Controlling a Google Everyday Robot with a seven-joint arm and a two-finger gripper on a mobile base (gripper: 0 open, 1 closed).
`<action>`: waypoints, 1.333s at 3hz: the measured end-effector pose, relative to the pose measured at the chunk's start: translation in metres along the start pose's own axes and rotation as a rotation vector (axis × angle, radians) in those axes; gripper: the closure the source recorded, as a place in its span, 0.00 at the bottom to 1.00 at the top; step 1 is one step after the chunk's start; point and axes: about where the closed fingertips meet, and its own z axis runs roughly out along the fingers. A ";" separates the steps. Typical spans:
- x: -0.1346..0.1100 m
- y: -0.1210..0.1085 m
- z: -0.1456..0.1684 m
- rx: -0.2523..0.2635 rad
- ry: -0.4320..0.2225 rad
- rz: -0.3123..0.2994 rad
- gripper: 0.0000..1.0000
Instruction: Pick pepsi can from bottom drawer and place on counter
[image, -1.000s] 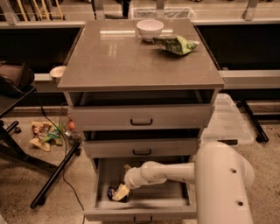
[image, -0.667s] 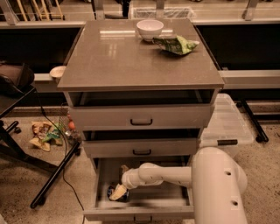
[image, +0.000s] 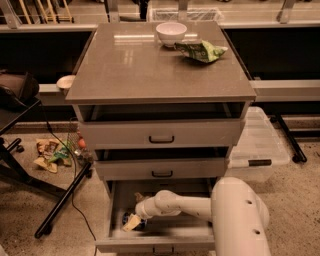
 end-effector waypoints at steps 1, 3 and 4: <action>0.009 0.000 0.018 -0.007 0.013 -0.002 0.00; 0.035 -0.004 0.039 -0.009 0.047 -0.006 0.00; 0.060 -0.010 0.029 0.006 0.074 0.000 0.00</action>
Offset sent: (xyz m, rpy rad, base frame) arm 0.0058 0.0154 -0.0570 -0.0602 0.0103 0.0153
